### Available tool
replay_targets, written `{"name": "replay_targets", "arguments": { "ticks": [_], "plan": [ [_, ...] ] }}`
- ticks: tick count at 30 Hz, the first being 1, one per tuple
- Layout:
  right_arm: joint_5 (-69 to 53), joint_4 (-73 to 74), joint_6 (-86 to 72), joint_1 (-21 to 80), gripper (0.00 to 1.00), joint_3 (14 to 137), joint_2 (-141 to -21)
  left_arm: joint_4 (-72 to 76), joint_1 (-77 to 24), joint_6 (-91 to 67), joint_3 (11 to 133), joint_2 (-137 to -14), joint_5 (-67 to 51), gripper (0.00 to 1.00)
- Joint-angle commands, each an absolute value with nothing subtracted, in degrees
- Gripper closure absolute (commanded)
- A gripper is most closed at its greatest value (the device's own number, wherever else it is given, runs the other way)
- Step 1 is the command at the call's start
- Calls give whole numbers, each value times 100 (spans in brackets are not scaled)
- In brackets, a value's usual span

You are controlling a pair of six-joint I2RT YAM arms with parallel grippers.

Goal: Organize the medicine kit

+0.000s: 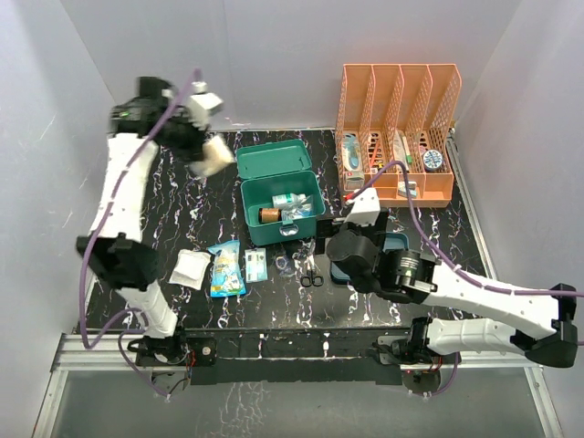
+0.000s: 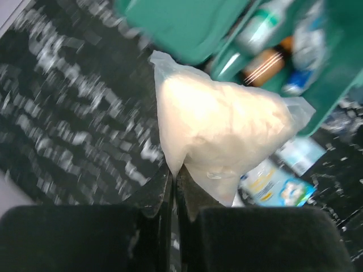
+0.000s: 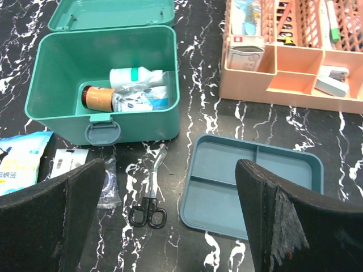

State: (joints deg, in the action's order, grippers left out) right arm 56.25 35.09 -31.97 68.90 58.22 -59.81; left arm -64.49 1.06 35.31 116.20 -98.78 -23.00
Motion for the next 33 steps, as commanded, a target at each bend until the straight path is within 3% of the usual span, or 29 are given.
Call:
{"name": "replay_targets", "arguments": {
  "ticks": [1,6,14,25,33],
  "plan": [
    [6218,4024,-3569,6904,2,6008,-5375,-7051,-1232,2789,12488,-10718,-1922,100],
    [6390,4745,-3924,6908,2,6044,-4677,-6764,-2418,2556,13058,-11417,-1444,100],
    [6503,5450,-4337,6908,2,6100,-4525,-6567,-3424,2406,13824,-12516,-945,100],
    [6519,5646,-4424,6908,2,6042,-4343,-6264,-3594,2250,13530,-12953,-783,100],
    [6478,5759,-4599,6908,2,5979,-4304,-5927,-3619,2241,12352,-12673,-866,100]
  ]
}}
